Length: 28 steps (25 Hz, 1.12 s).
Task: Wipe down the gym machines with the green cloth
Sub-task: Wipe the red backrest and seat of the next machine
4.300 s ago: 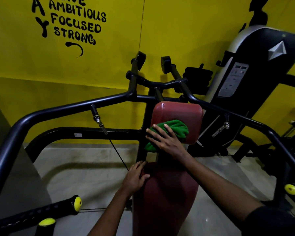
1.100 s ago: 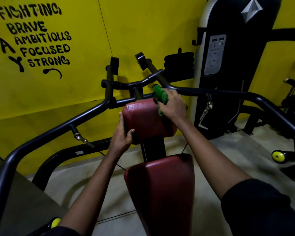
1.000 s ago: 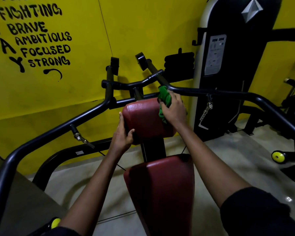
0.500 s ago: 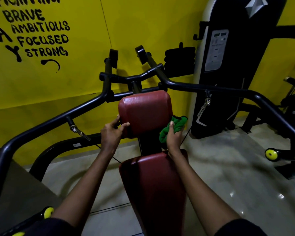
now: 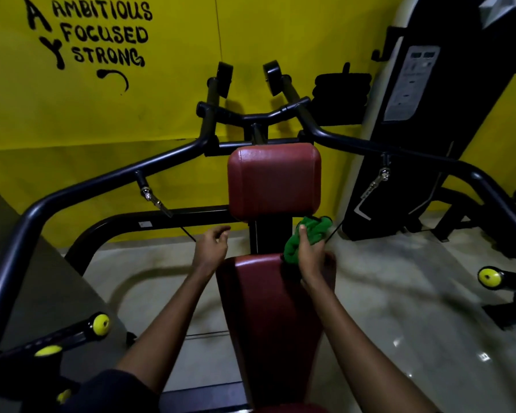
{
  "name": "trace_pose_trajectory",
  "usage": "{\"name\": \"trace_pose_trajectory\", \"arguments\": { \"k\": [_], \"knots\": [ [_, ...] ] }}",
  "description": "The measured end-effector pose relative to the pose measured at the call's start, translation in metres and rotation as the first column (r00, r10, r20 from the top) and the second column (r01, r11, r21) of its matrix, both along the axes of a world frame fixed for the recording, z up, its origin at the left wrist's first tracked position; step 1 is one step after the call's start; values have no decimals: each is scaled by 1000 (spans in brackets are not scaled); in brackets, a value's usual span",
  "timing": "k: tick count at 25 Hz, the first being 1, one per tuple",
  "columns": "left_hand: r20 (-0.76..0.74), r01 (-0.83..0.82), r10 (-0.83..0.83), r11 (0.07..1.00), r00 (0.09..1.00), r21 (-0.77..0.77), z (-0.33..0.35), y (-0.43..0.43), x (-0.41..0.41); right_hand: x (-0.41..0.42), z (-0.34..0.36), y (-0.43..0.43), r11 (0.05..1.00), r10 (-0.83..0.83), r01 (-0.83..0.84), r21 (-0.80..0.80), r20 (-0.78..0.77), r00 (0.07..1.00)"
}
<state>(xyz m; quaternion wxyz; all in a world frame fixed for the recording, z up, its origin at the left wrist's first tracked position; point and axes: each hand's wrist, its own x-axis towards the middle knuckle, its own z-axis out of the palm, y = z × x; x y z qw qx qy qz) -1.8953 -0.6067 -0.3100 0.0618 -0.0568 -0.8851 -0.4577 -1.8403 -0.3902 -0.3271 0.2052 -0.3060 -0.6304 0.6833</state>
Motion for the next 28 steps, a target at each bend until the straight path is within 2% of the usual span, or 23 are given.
{"name": "trace_pose_trajectory", "arguments": {
  "k": [1,2,3,5,7,9,13,16,18,22,23,26,28],
  "knots": [
    [61,4,-1,999,998,-42,-18,-4,5,9,-3,6,959,-19,-2,285,72,997],
    [115,24,-14,996,993,-87,-33,-8,12,15,-6,15,854,-62,-13,521,126,990],
    [153,54,-36,992,988,-117,-46,-11,17,19,-10,23,749,-90,-31,661,148,985],
    [162,105,-86,988,983,-116,-63,-18,25,20,-26,30,608,-55,-152,779,232,971],
    [155,105,-94,992,983,-65,-70,-24,25,20,-47,19,449,8,-318,835,352,936],
    [190,105,-103,994,976,-4,-72,-32,21,18,-59,5,346,-11,-345,872,372,928],
    [185,127,-134,991,974,49,-81,-45,15,17,-58,-11,312,-24,-341,887,366,930],
    [156,117,-126,991,980,68,-83,-45,13,19,-62,-39,183,110,-378,908,363,925],
    [151,122,-131,990,980,68,-84,-44,12,16,-61,-51,147,171,-398,905,373,912],
    [142,124,-132,990,981,64,-80,-43,17,17,-62,-9,41,217,-451,892,433,875],
    [148,127,-136,990,980,70,-80,-42,18,21,-68,10,65,174,-433,899,417,892],
    [164,106,-118,991,979,80,-79,-40,20,32,-78,56,309,6,-332,891,348,938],
    [165,98,-113,991,980,93,-80,-40,20,31,-77,54,411,-58,-300,861,353,934]
  ]
}}
